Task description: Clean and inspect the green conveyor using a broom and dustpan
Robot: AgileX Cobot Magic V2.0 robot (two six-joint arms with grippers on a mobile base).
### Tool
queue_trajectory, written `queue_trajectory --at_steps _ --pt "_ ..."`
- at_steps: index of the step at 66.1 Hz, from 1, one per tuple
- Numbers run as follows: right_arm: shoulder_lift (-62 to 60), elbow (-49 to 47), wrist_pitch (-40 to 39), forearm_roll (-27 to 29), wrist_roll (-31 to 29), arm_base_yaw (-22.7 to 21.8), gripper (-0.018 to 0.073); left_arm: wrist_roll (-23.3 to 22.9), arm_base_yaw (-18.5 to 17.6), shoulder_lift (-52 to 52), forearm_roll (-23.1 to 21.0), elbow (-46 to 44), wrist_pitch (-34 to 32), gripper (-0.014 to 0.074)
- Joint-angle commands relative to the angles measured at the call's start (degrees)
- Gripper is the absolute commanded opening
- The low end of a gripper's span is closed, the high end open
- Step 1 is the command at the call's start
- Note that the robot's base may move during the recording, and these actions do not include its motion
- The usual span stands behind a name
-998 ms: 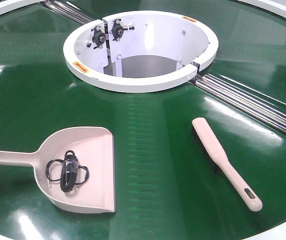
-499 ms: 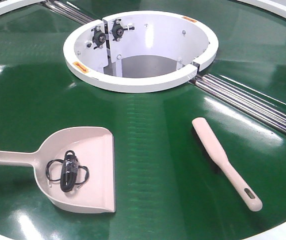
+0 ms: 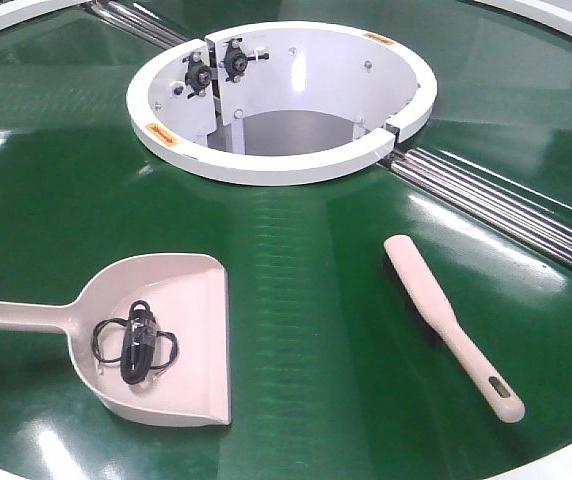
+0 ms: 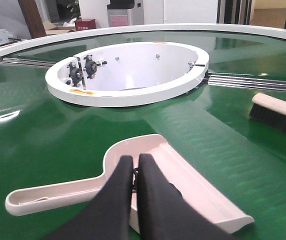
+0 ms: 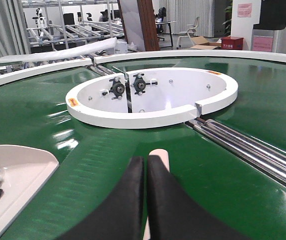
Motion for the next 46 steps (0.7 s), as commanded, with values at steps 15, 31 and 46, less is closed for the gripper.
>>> queue_trajectory --at_steps 15,31,46 --pt "0.64 -1.51 -4.63 0.19 -0.26 -0.36 -0.0008 -18.4 0.0 0.66 18.65 10.92 -23.21 -0.0007" --pt "0.64 -1.51 -4.63 0.19 -0.26 -0.36 -0.0008 -19.4 7.02 -4.71 16.11 18.13 -29.4 -0.0007" --pt "0.64 -1.51 -4.63 0.19 -0.26 -0.36 -0.0008 -19.4 9.47 -6.17 17.27 18.13 -27.39 -0.0006"
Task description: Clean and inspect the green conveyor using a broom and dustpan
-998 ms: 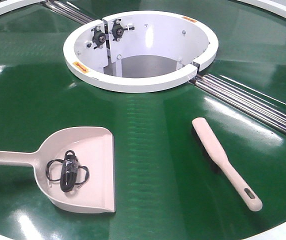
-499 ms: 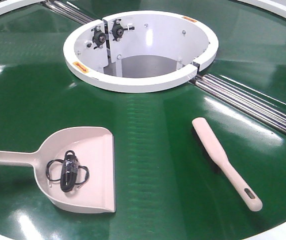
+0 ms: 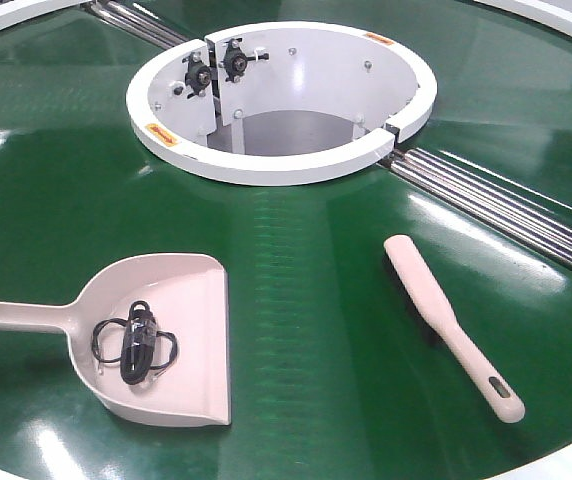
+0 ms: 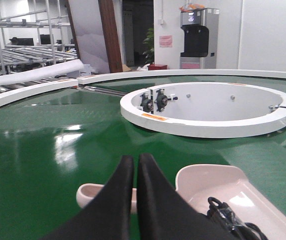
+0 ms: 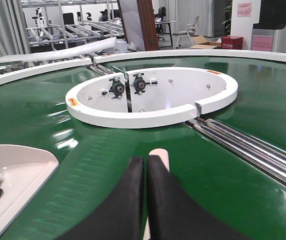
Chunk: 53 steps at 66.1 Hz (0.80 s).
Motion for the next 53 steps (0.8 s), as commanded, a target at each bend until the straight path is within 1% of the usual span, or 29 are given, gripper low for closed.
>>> queue_trajectory --at_steps 1,53 --pt "0.64 -1.58 -4.61 0.19 -0.26 -0.36 -0.0008 -0.61 0.35 -0.9 0.12 0.57 -3.27 -0.0006" --pt "0.64 -1.58 -4.61 0.19 -0.26 -0.36 -0.0008 -0.71 0.35 -0.84 0.06 0.51 -3.28 -0.0006"
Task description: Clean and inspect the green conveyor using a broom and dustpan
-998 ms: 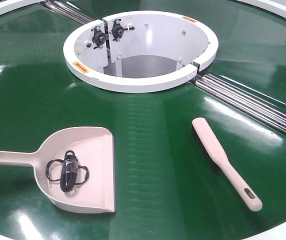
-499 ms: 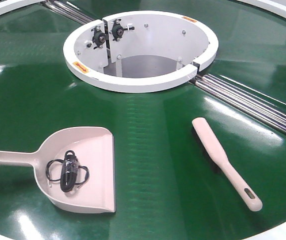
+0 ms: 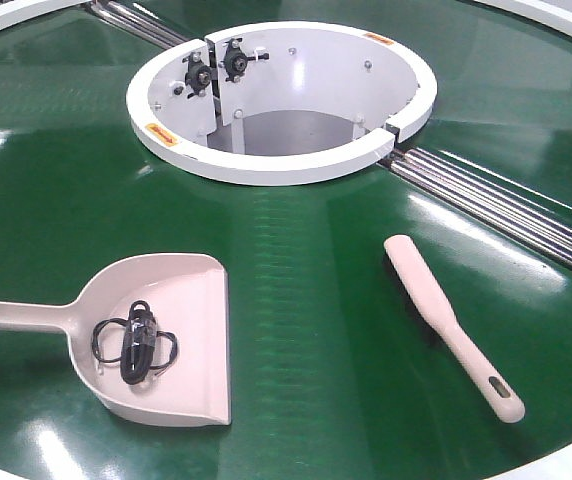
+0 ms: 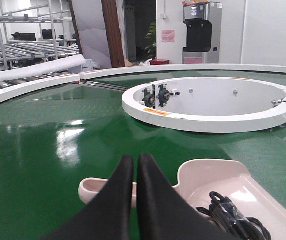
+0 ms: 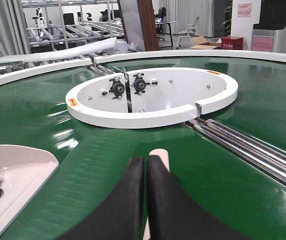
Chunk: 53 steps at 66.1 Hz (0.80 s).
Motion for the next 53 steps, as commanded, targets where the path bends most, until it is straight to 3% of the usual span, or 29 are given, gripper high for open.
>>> queue_trajectory --at_steps 1,12,20,33,46,53 --pt "0.64 -1.58 -4.61 0.19 -0.26 -0.36 -0.0008 -0.71 0.17 -0.84 -0.13 0.51 -4.0 -0.0006" --pt "0.64 -1.58 -4.61 0.13 -0.32 -0.36 -0.0008 -0.71 0.17 -0.84 -0.13 0.51 -4.0 -0.0006" --pt "0.64 -1.04 -4.76 -7.01 -3.53 -0.81 -0.0008 -0.71 0.17 -0.84 -0.13 0.51 -4.0 -0.0006" --pt "0.64 6.61 -9.99 -14.13 -3.28 -6.66 -0.0008 -0.71 0.17 -0.84 -0.13 0.51 -4.0 -0.0006" --pt "0.42 16.01 -23.61 -14.71 -0.64 -6.42 -0.0008 -0.71 0.17 -0.84 -0.13 0.51 -4.0 -0.0006" --pt "-1.15 15.9 -22.37 -14.51 0.8 -6.42 -0.0008 -0.71 0.17 -0.84 -0.13 0.51 -4.0 -0.0006"
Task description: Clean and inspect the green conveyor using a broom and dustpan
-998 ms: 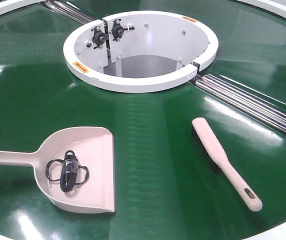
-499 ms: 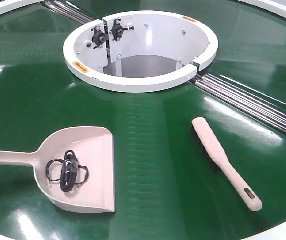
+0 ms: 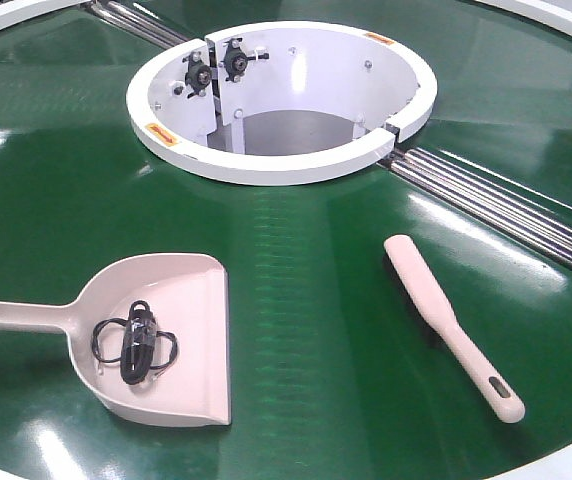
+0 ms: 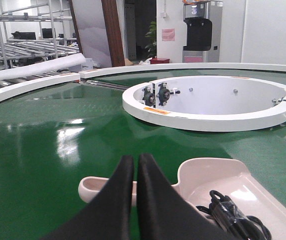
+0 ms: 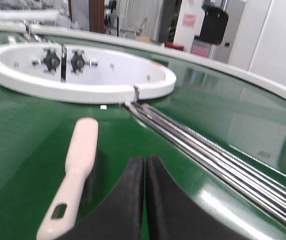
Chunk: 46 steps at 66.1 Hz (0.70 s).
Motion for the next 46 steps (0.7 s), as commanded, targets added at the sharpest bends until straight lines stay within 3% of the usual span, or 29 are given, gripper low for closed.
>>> queue_trajectory --at_steps 1,46 --pt "-0.83 0.19 -5.85 -0.55 0.77 -0.21 -0.0008 -0.71 0.17 -0.84 -0.13 0.51 -4.23 -0.0006" --pt "-0.77 0.19 -5.95 0.73 2.1 -0.36 -0.0008 -0.71 0.17 -0.84 -0.13 0.51 -4.23 -0.0006"
